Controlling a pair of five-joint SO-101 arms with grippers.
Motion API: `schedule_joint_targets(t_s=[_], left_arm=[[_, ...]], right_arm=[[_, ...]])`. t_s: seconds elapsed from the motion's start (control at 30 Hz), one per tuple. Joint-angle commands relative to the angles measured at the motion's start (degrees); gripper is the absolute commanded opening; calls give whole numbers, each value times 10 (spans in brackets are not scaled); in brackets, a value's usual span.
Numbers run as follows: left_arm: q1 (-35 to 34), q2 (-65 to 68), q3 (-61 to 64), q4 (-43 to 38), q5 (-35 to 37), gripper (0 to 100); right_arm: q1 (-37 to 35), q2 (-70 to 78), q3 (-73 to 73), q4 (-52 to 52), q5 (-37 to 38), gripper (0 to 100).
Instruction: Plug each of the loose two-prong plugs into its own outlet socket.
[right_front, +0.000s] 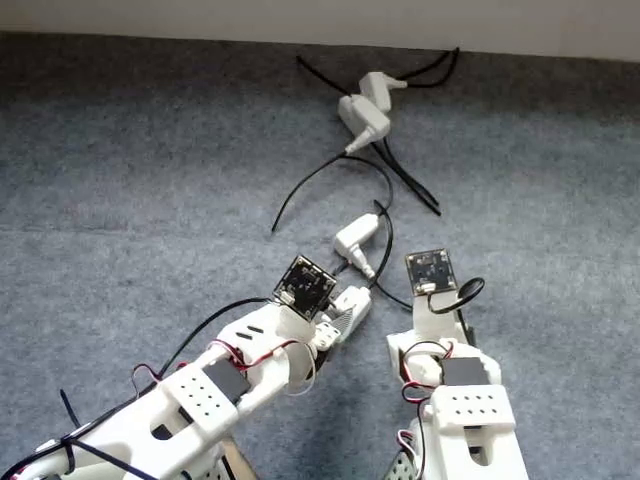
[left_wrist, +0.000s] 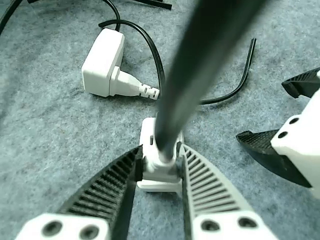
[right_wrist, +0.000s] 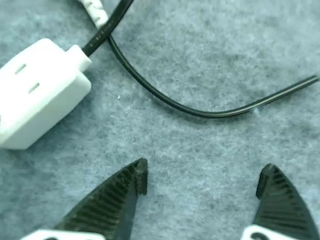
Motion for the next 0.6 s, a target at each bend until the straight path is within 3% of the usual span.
schedule_joint_targets(t_s=[0.0, 0.4, 0.57], left_arm=[[-15, 0, 5, 1, 5, 6], [-10, 0, 20, 0, 13, 6], [-9, 0, 20, 1, 52, 6]], right_arm=[[-8, -6, -1, -9, 6, 343], [-8, -6, 0, -9, 4, 343], [-8, -6, 0, -8, 4, 343]])
